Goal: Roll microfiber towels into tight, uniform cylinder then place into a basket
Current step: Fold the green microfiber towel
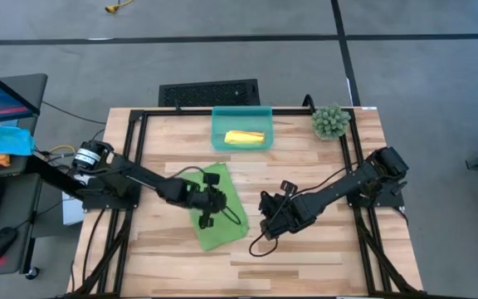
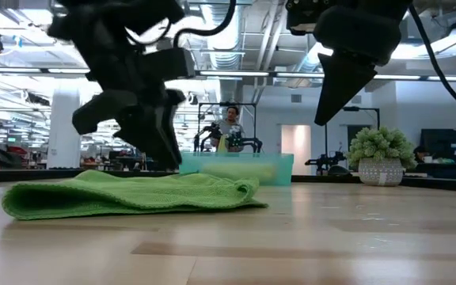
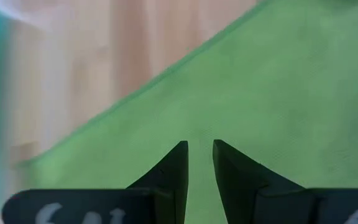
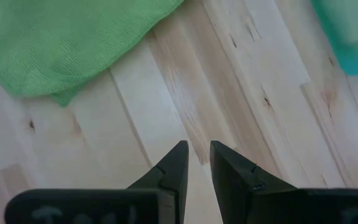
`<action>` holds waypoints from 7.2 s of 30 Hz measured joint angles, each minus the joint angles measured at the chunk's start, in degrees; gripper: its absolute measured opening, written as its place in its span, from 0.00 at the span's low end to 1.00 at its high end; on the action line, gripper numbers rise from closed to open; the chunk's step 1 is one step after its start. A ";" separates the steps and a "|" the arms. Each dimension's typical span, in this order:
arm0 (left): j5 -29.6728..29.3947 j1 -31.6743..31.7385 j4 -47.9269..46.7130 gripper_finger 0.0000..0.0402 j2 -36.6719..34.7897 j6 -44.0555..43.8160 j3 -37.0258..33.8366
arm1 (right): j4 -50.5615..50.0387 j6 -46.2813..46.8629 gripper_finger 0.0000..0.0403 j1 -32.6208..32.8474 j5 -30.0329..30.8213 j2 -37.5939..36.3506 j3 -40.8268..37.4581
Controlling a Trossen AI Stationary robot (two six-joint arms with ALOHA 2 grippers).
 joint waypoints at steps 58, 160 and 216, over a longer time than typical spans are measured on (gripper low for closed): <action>7.45 -2.49 7.68 0.05 5.42 4.93 0.87 | 38.95 -36.02 0.22 -4.70 -7.50 14.40 0.07; -7.25 -31.97 -2.12 0.35 9.79 -20.46 9.92 | 32.39 -34.41 0.54 13.18 -5.27 7.82 2.13; -7.68 -28.97 -6.94 0.01 14.03 -30.37 12.23 | 47.55 -31.30 0.07 7.74 -16.08 13.90 -6.94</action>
